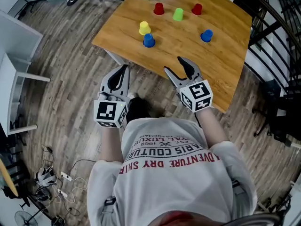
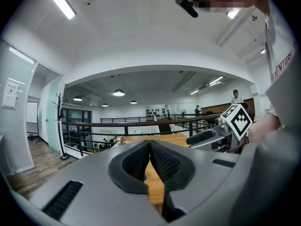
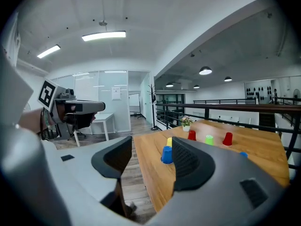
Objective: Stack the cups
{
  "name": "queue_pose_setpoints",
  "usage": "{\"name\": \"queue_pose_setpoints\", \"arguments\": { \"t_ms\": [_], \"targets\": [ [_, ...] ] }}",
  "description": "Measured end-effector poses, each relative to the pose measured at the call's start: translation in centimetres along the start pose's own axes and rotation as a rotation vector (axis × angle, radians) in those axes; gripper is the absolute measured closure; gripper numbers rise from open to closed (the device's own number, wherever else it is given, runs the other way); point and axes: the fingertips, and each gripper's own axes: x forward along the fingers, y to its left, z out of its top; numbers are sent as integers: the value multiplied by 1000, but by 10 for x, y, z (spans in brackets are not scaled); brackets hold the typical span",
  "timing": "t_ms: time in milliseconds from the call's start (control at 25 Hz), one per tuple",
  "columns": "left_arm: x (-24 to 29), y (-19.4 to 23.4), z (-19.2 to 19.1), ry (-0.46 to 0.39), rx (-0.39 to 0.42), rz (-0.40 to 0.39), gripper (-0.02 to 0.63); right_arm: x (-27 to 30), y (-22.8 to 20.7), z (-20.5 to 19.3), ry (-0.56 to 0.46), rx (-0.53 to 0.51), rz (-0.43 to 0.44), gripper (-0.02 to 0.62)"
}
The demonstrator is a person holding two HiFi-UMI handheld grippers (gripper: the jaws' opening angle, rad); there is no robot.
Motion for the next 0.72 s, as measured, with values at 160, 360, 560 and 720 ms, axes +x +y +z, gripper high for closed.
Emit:
{"name": "queue_pose_setpoints", "arguments": {
  "t_ms": [160,360,560,720],
  "targets": [
    [47,27,-8,8,-6,-56,589,34,-21,1,32,11,-32,336],
    [108,59,-11,3,-24,-166,589,79,-49,5,79,37,-109,336],
    [163,93,-11,5,-18,-302,589,133,-69,9,157,73,-159,336],
    [200,124,-15,-8,19,-401,589,191,-77,6,230,72,-164,336]
  ]
}}
